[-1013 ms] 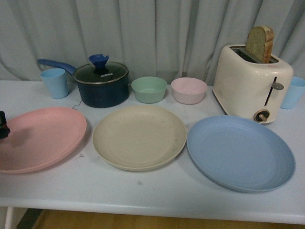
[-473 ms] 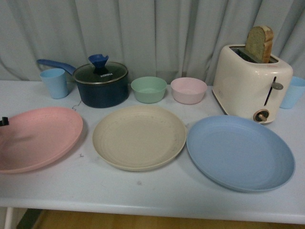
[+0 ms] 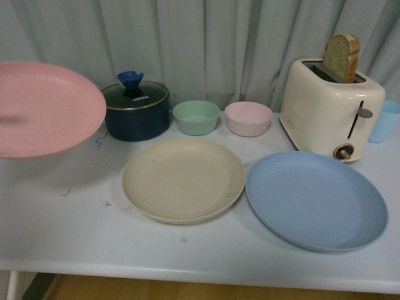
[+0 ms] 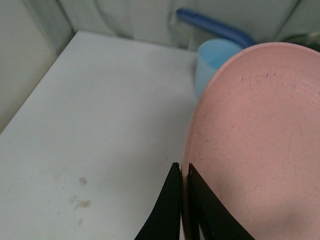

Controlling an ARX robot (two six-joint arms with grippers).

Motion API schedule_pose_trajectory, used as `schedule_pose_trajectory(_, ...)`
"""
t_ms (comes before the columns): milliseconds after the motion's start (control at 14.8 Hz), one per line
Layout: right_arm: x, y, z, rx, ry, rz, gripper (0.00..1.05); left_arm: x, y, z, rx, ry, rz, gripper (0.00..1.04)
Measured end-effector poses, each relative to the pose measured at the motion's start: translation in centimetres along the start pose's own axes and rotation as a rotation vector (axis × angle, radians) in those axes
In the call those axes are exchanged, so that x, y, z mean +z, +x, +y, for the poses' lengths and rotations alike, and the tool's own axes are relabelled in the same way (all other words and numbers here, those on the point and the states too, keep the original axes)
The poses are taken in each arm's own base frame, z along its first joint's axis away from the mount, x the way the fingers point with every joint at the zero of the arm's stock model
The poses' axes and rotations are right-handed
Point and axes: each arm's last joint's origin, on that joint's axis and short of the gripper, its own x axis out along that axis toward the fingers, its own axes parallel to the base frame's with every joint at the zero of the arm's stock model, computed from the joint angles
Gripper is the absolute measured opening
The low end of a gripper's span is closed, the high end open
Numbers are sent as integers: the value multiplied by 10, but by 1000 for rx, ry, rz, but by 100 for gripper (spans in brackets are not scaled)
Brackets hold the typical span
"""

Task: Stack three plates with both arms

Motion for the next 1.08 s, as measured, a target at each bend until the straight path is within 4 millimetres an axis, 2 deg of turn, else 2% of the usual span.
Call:
schedule_pose_trajectory(68,0,0,0,0,0,0,98,8,-9,-19,-43,25,-36,2)
schedule_pose_trajectory(135,0,0,0,0,0,0,98,8,-13,-40,-98,48,-49,2)
schedule_pose_trajectory(203,0,0,0,0,0,0,98,-8,-11,-75,-178,83,-12,2)
schedule_pose_trajectory(270,0,0,0,0,0,0,98,-21,-4,-99,-216,108,7,2)
schedule_pose_trajectory(473,0,0,0,0,0,0,98,-43,15,-143,-248,140,31,2)
schedule_pose_trajectory(608,0,0,0,0,0,0,98,-54,32,-156,-230,122,48,2)
schedule_pose_trajectory(810,0,0,0,0,0,0,98,-73,48,-157,-192,78,86,2)
schedule_pose_trajectory(1080,0,0,0,0,0,0,98,-73,53,-161,-198,19,79,2)
